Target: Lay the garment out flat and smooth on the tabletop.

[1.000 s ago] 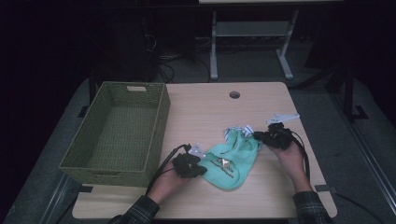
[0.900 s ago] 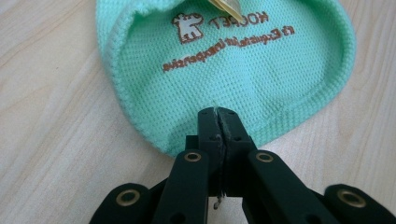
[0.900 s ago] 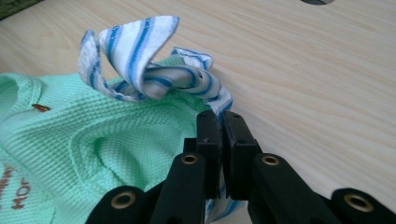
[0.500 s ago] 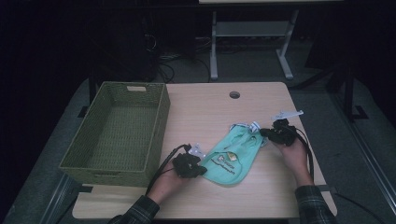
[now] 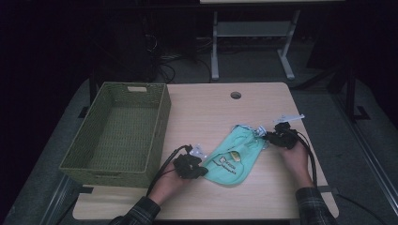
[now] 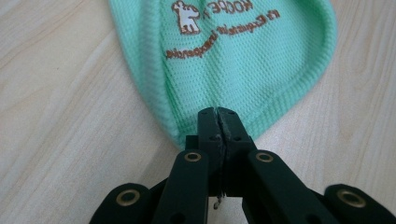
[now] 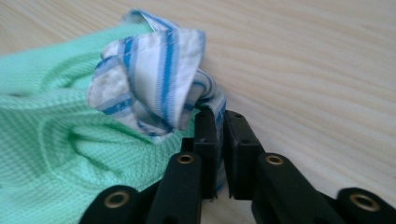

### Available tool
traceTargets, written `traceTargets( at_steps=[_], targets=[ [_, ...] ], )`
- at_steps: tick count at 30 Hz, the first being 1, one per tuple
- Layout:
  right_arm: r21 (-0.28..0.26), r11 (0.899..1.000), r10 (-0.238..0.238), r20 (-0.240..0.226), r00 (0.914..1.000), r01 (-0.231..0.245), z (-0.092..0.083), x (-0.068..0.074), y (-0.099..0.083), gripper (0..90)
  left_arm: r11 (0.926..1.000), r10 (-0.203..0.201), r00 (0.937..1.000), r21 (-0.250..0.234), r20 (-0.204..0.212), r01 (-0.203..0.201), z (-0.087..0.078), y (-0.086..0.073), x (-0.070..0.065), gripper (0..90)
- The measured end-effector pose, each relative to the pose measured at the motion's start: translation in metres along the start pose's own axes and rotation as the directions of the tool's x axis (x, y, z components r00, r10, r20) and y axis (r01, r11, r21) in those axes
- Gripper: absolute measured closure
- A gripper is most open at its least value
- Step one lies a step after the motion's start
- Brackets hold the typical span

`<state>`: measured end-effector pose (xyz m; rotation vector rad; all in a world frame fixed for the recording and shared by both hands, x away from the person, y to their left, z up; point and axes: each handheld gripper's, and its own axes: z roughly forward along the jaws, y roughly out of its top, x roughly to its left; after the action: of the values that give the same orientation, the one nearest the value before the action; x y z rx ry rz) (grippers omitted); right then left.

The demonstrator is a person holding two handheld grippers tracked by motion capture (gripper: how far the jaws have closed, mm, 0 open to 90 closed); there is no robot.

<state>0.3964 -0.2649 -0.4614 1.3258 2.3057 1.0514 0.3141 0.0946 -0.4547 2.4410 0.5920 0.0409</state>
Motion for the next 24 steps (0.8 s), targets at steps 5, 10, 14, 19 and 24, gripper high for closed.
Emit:
traceTargets(
  at_steps=[5, 10, 14, 19, 24],
  targets=[
    [-0.024, 1.0, -0.006, -0.016, 0.9999, 0.006, -0.018, 0.006, 0.005, 73.2, 1.0, -0.001, 1.0, -0.001, -0.001, 0.001, 0.0, 0.0, 0.0, 88.7],
    [-0.04, 0.999, -0.002, -0.04, 0.9992, 0.0, -0.036, 0.012, 0.001, 80.8, 1.0, -0.001, 1.0, -0.001, 0.0, 0.001, 0.0, 0.0, 0.0, 88.7],
    [-0.034, 0.999, -0.016, -0.065, 0.9977, 0.013, -0.043, 0.019, -0.008, 89.7, 1.0, -0.002, 1.0, -0.001, 0.0, 0.002, 0.0, 0.0, 0.0, 88.7],
    [-0.044, 0.999, -0.007, -0.111, 0.9938, 0.002, -0.05, 0.029, -0.016, 89.9, 1.0, -0.002, 1.0, -0.001, 0.002, 0.002, 0.0, 0.0, 0.001, 88.7],
    [-0.061, 0.997, -0.048, -0.128, 0.9906, 0.04, -0.053, 0.043, -0.023, 89.9, 1.0, -0.002, 1.0, -0.002, 0.002, 0.002, 0.0, 0.0, 0.001, 88.6]
  ],
)
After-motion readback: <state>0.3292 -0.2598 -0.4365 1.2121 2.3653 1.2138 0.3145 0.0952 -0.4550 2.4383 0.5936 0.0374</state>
